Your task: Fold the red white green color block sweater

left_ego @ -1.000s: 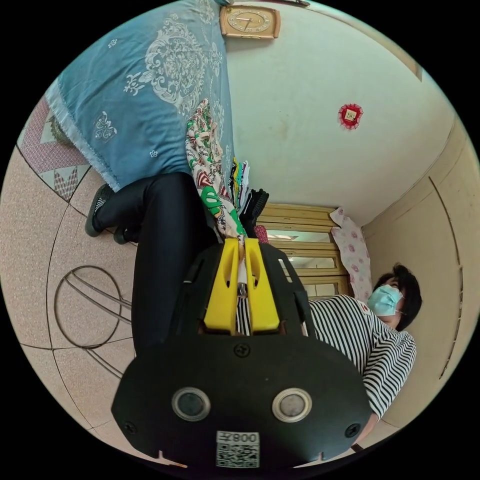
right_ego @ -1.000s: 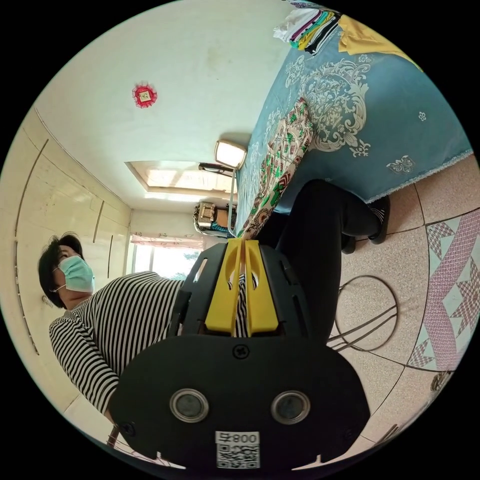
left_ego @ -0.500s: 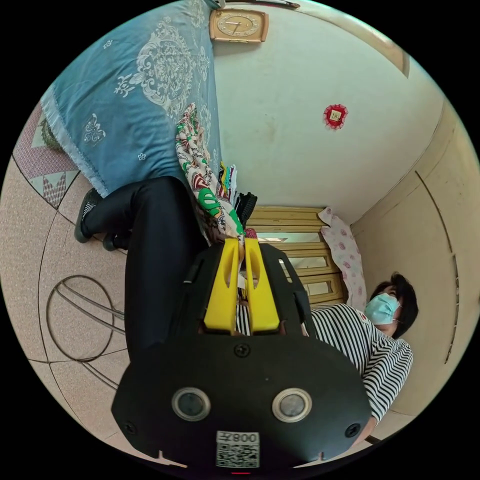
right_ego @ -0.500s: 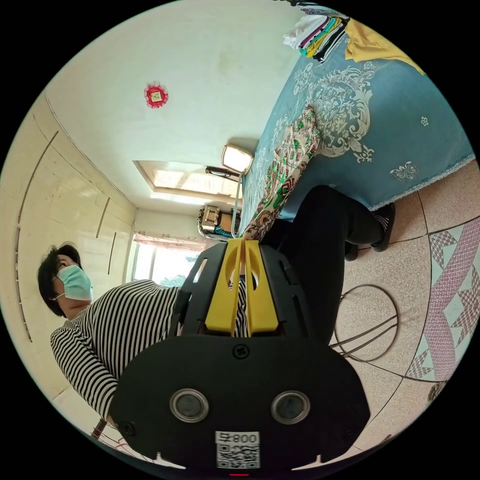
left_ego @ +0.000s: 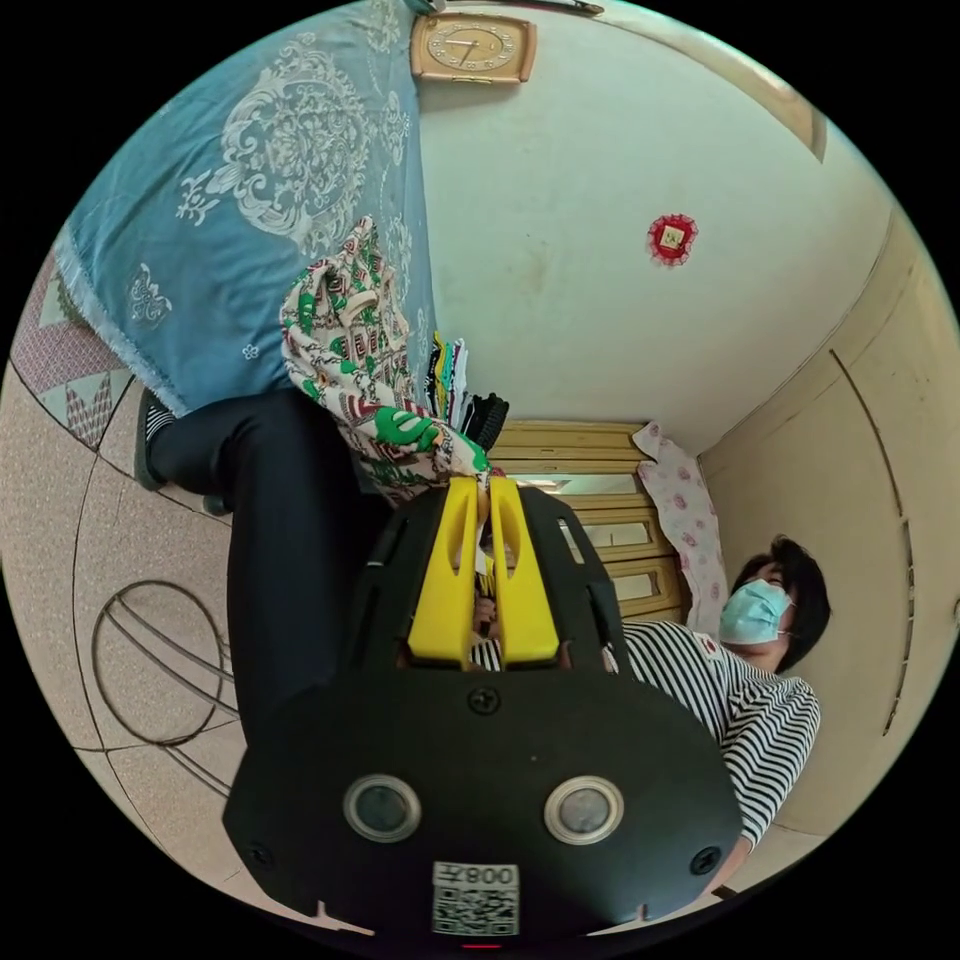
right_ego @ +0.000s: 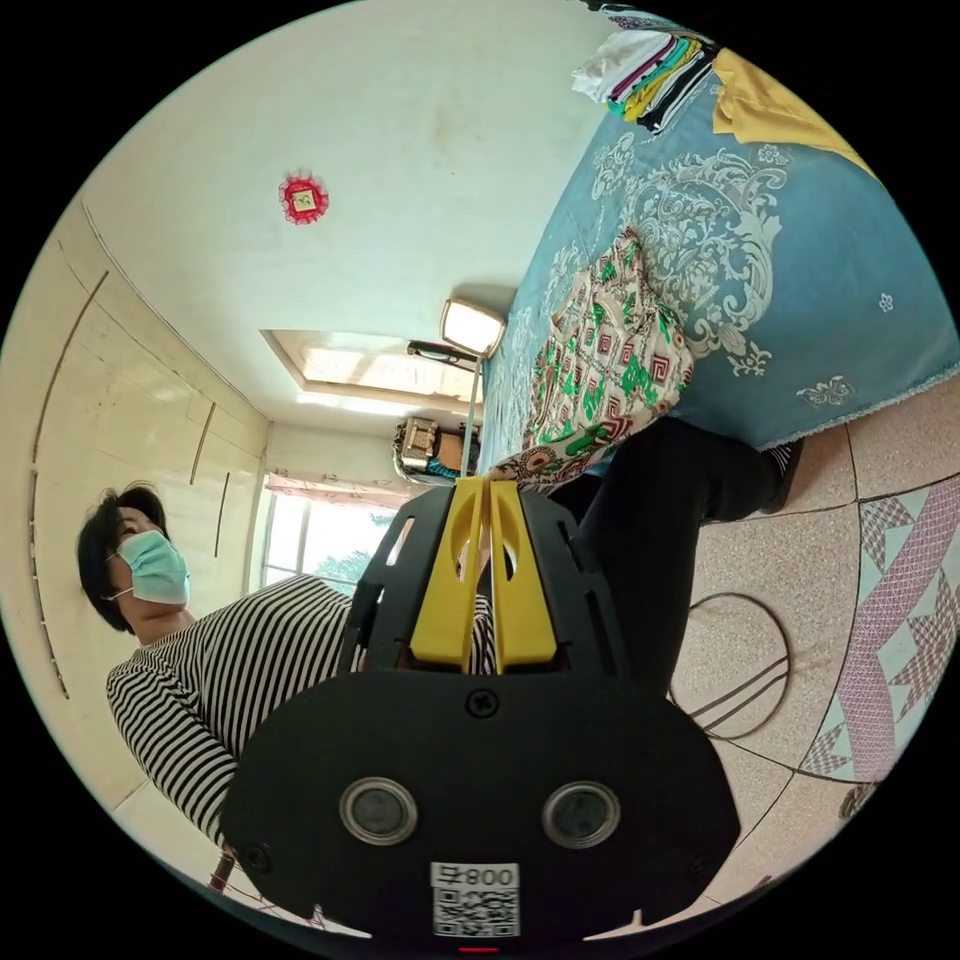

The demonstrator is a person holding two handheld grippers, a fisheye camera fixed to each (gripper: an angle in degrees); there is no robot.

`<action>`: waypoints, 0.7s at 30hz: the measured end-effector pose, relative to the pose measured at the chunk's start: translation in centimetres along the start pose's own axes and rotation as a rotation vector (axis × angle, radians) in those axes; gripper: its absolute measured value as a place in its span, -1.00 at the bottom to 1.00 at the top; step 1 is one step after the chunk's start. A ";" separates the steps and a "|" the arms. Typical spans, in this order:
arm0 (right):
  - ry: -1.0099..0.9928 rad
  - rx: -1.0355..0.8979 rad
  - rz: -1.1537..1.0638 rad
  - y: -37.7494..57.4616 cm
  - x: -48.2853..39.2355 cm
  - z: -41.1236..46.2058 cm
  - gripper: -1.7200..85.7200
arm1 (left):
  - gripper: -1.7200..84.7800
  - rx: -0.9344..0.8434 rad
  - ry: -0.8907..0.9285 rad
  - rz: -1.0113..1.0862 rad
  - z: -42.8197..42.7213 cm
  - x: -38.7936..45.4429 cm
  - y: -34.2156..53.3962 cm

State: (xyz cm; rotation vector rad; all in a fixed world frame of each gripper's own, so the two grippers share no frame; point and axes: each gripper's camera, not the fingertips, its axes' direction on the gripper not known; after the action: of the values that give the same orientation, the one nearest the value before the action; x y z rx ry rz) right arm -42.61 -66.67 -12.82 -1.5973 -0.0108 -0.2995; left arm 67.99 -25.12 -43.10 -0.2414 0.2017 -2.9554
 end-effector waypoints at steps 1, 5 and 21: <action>0.005 -0.006 0.001 -1.3 0.8 0.5 -0.95 | -0.90 -0.004 -0.005 0.003 0.7 0.0 -1.5; 0.017 -0.017 -0.007 -7.1 3.7 2.7 -0.95 | -0.90 -0.014 -0.011 0.018 3.7 -0.1 -7.9; 0.102 -0.060 0.104 -32.5 24.1 14.7 -0.95 | -0.90 -0.032 -0.117 -0.023 18.0 -5.6 -36.0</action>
State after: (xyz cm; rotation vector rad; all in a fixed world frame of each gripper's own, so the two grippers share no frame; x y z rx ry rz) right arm -22.90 -54.71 23.48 -1.6343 0.1610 -0.3023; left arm 70.85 8.85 -21.04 -0.4223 0.2323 -2.9508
